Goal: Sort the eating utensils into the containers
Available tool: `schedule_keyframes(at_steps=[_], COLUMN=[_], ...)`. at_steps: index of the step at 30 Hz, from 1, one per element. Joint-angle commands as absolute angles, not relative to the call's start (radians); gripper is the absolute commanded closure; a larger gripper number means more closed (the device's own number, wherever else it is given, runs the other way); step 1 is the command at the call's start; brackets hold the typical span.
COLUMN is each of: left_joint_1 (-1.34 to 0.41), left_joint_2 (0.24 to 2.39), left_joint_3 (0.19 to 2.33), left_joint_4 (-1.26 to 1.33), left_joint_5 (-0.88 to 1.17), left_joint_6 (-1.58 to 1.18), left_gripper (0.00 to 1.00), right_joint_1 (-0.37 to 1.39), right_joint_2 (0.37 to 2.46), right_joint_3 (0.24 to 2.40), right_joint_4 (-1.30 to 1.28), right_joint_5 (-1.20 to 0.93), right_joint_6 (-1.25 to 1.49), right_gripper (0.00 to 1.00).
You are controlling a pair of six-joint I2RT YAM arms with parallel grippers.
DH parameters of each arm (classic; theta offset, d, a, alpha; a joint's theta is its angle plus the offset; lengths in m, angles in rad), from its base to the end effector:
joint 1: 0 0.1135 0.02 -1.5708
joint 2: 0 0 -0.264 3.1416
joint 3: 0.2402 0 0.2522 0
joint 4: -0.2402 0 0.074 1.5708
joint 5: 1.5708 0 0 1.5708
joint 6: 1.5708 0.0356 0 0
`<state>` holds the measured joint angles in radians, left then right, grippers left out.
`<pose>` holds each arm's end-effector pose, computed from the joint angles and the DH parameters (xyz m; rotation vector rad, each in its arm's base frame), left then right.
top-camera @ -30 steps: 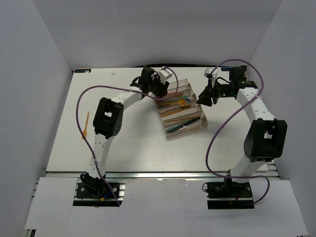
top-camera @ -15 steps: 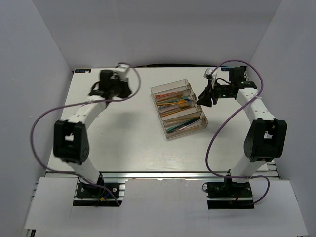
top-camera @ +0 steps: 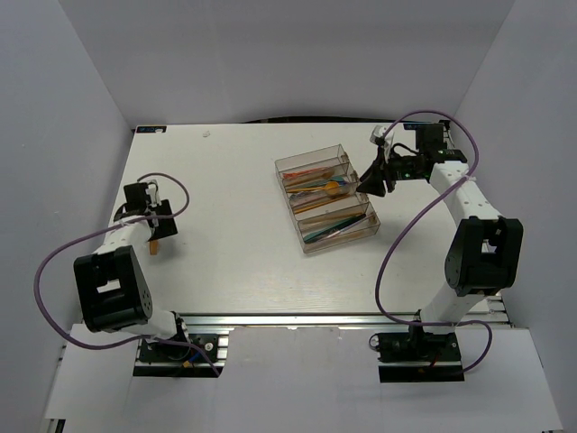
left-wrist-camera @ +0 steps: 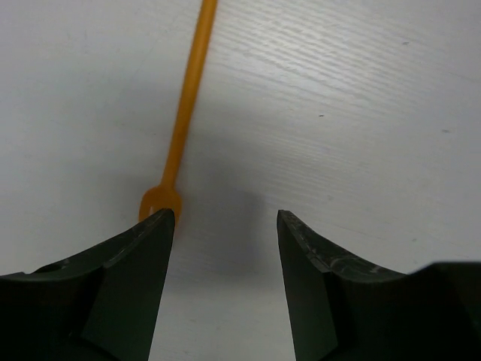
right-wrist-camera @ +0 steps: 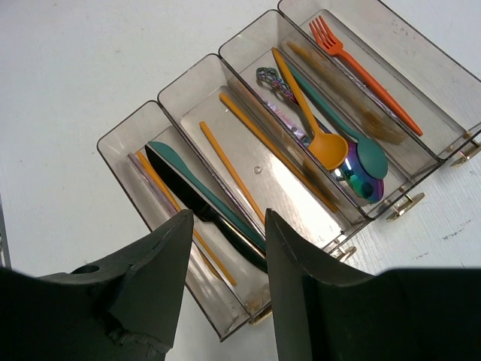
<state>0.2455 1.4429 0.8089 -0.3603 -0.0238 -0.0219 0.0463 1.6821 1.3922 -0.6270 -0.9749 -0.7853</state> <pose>0.2704 0.0686 0.1867 -0.3514 2.5448 0.1154 0.3566 0.0460 0.2887 -1.1894 1.7624 0.7782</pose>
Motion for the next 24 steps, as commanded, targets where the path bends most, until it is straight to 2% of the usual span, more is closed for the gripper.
schedule_keyframes(at_steps=[1, 10, 17, 20, 24], left_joint_1=[0.282, 0.293, 0.293, 0.293, 0.293], left_joint_2=[1.479, 1.590, 1.666, 1.695, 1.703], left_joint_3=[0.813, 0.897, 0.973, 0.971, 0.954], left_joint_4=[-0.351, -0.305, -0.307, -0.308, -0.310], left_joint_5=[-0.090, -0.084, -0.038, -0.015, -0.002], left_joint_6=[-0.005, 0.040, 0.064, 0.066, 0.061], left_gripper=[0.32, 0.33, 0.40, 0.48, 0.66], right_joint_1=[0.052, 0.052, 0.054, 0.055, 0.057], right_joint_2=[1.669, 1.657, 1.660, 1.664, 1.663], right_joint_3=[1.402, 1.376, 1.382, 1.388, 1.394], right_joint_4=[-0.615, -0.621, -0.627, -0.626, -0.627], right_joint_5=[-1.003, -1.002, -0.994, -0.991, -0.980], right_joint_6=[-0.782, -0.778, -0.778, -0.772, -0.772], right_gripper=[0.50, 0.50, 0.50, 0.50, 0.50])
